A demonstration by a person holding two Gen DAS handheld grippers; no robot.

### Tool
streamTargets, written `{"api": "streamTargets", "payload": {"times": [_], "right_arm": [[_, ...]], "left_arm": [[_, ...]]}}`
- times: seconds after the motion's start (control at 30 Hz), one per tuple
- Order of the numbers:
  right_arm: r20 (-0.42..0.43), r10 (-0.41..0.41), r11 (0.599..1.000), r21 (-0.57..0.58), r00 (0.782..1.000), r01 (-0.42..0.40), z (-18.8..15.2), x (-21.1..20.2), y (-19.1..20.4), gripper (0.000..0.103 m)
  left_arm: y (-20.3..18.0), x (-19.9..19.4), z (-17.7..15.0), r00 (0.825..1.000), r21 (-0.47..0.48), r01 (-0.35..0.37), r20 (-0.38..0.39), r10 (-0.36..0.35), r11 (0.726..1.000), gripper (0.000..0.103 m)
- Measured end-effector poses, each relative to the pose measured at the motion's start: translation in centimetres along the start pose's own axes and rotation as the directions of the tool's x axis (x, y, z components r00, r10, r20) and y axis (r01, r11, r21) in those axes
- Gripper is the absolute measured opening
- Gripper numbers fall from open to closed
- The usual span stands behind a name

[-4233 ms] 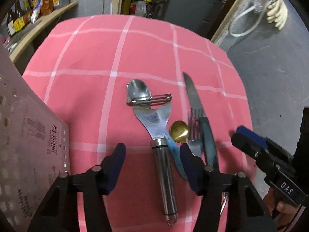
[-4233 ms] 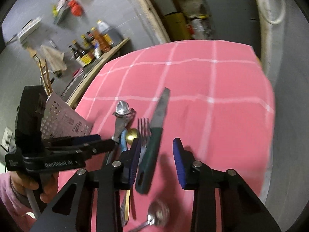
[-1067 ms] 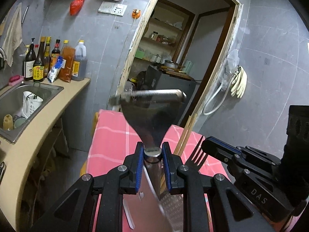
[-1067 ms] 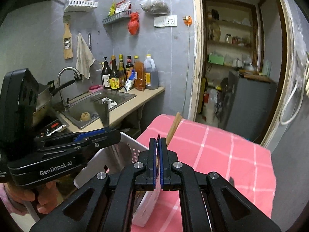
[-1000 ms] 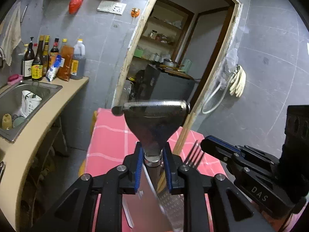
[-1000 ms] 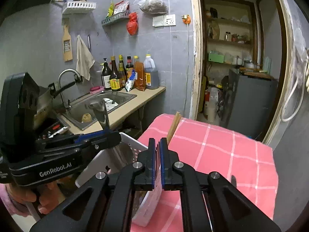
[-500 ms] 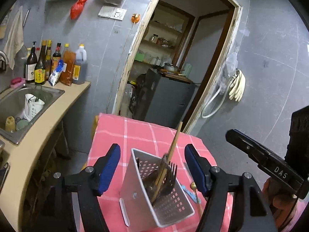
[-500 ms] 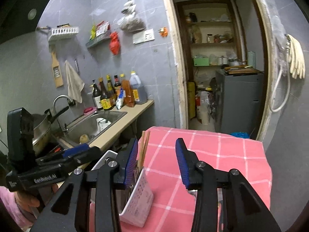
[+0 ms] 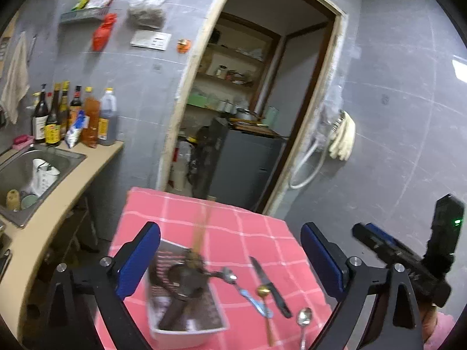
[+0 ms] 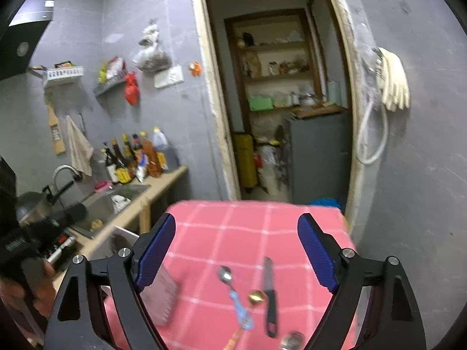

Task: Organize utensils
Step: 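Move both open grippers back over the remaining utensils, then close the left gripper on the blue-handled spoon while the right gripper grasps the black-handled knife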

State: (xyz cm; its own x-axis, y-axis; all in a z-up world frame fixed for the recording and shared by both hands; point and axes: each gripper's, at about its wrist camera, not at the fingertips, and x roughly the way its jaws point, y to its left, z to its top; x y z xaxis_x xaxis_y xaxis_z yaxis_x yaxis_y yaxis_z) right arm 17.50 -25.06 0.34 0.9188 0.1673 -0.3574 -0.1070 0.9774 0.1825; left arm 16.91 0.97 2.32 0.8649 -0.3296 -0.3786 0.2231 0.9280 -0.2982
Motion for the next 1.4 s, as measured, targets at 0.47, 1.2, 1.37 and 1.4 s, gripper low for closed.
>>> {"api": "streamTargets", "payload": {"times": [0.47,1.2,1.37,1.4], "right_arm": [[-0.256,-0.049,0.99,0.113,0.965,0.08,-6.4,2.9,-11.2,0.087],[-0.532,0.299,0.952,0.217,0.792,-0.214,-11.7,21.8,-13.0,0.039],[-0.585,0.308,0.951,0.181,0.75,-0.249,-12.3,24.5,-10.3,0.03],[-0.6,0.309,0.951,0.172,0.738,-0.258,-12.5,25.1,-9.5,0.029]], "left_arm": [[-7.1,8.7,-3.6,0.974,0.014,0.019,-0.226,-0.015,1.0,0.1],[-1.7,23.0,-9.9,0.785,-0.109,-0.317,-0.587,0.196,0.942,0.059],[-0.4,23.8,-11.1,0.764,-0.132,-0.34,-0.616,0.192,0.931,0.052],[-0.3,23.8,-11.1,0.769,-0.137,-0.336,-0.612,0.187,0.932,0.052]]}}
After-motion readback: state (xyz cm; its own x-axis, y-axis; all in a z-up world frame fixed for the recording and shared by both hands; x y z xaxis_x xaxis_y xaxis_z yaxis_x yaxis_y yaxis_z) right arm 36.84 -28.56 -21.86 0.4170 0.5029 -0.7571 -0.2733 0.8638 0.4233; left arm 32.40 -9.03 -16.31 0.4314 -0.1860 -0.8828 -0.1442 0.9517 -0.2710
